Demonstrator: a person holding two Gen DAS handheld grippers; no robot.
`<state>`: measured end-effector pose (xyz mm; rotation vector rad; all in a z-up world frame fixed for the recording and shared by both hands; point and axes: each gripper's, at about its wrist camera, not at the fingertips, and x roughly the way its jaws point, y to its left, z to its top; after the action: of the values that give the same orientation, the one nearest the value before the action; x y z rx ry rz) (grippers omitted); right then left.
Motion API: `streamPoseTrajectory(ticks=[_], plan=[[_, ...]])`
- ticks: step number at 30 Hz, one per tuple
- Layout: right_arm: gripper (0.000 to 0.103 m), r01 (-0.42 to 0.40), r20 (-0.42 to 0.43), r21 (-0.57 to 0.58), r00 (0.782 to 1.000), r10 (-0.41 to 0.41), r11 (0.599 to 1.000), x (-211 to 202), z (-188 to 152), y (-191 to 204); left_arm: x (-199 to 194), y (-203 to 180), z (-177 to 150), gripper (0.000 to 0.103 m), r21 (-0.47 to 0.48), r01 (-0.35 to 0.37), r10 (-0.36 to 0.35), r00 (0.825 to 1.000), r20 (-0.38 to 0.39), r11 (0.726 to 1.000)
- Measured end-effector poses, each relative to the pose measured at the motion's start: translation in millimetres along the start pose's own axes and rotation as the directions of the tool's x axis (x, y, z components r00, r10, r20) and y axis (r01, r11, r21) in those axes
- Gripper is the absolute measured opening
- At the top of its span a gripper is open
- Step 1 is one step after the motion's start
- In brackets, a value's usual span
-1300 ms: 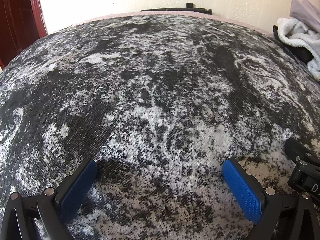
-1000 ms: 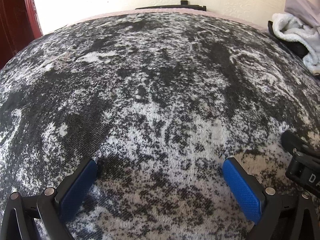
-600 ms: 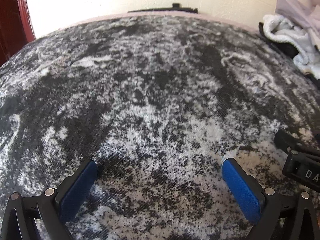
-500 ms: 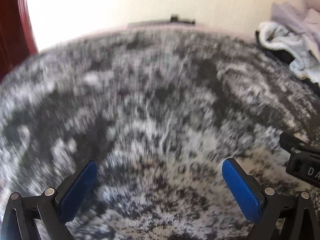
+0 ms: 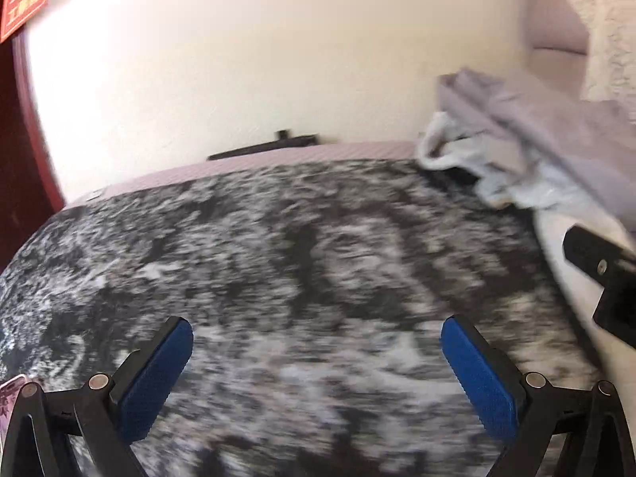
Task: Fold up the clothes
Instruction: 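Move both grippers over the bed toward the clothes pile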
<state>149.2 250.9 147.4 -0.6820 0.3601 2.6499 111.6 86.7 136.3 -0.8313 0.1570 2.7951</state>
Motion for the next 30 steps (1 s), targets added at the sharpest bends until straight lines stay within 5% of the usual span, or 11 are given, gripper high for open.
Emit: streamPoseTrajectory(ticks=[7,12,17,30], plan=[[0.103,0.133,0.130,0.076,0.981,-0.142,0.988,-75.7,-8.7,-77.0,-41.3,-57.4,18.6,0.103,0.069,0.097,-0.098,0.995,0.017,0.993],[0.103,0.136,0.113,0.171,0.981,-0.157,0.976,-107.4,-16.8,-120.5,-46.8,-82.0,28.6,0.103,0.104,0.127,-0.128,0.992,0.003,0.986],[0.103,0.140,0.076,0.239,0.984,-0.162,0.961,-116.6,-18.1,-142.2,-47.3,-100.9,34.5,0.103,0.131,0.133,-0.133,0.991,-0.007,0.982],[0.103,0.115,0.022,0.204,0.992,-0.122,0.972,-95.3,-11.9,-144.7,-27.5,-114.0,29.9,0.103,0.132,0.219,-0.203,0.971,-0.125,0.967]])
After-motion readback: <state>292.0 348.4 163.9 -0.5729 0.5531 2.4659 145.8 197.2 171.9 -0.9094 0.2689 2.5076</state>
